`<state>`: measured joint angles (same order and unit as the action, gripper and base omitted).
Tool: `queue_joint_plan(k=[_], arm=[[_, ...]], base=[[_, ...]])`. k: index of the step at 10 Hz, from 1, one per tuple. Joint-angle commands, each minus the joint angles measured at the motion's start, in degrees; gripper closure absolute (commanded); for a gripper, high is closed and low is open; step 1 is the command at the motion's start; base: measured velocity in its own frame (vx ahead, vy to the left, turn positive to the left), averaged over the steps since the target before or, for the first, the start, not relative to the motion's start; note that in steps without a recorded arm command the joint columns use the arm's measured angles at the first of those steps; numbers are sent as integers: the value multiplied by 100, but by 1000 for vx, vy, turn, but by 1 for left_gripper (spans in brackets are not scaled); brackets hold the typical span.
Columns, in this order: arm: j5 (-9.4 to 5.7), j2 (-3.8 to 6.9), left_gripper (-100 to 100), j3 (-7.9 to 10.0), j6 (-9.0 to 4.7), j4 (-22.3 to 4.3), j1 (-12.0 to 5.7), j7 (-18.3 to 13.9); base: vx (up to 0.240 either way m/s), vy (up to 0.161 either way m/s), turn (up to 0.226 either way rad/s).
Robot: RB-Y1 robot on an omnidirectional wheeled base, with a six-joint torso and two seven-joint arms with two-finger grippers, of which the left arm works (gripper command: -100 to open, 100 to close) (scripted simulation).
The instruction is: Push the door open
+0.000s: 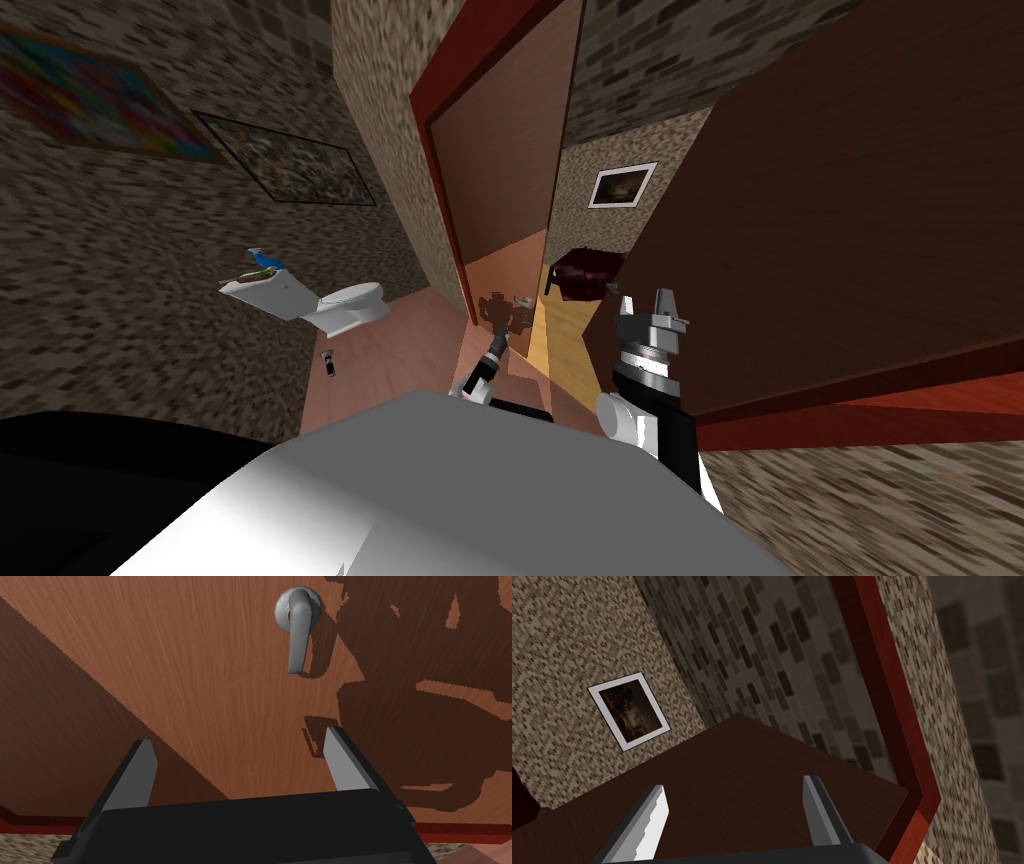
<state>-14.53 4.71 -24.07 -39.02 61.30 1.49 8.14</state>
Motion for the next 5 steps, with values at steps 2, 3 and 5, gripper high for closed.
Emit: queue_joint_plan(k=[2,3,5], arm=[[-48,-26,-100,-111,-97,-284,-87,16],[-65,-38,-100,-146,-122,-376,-122,22],[-97,-63,-100,-209,-166,-542,-186,32]], base=[[93,81,-63],[97,56,-55],[77,51,-60]])
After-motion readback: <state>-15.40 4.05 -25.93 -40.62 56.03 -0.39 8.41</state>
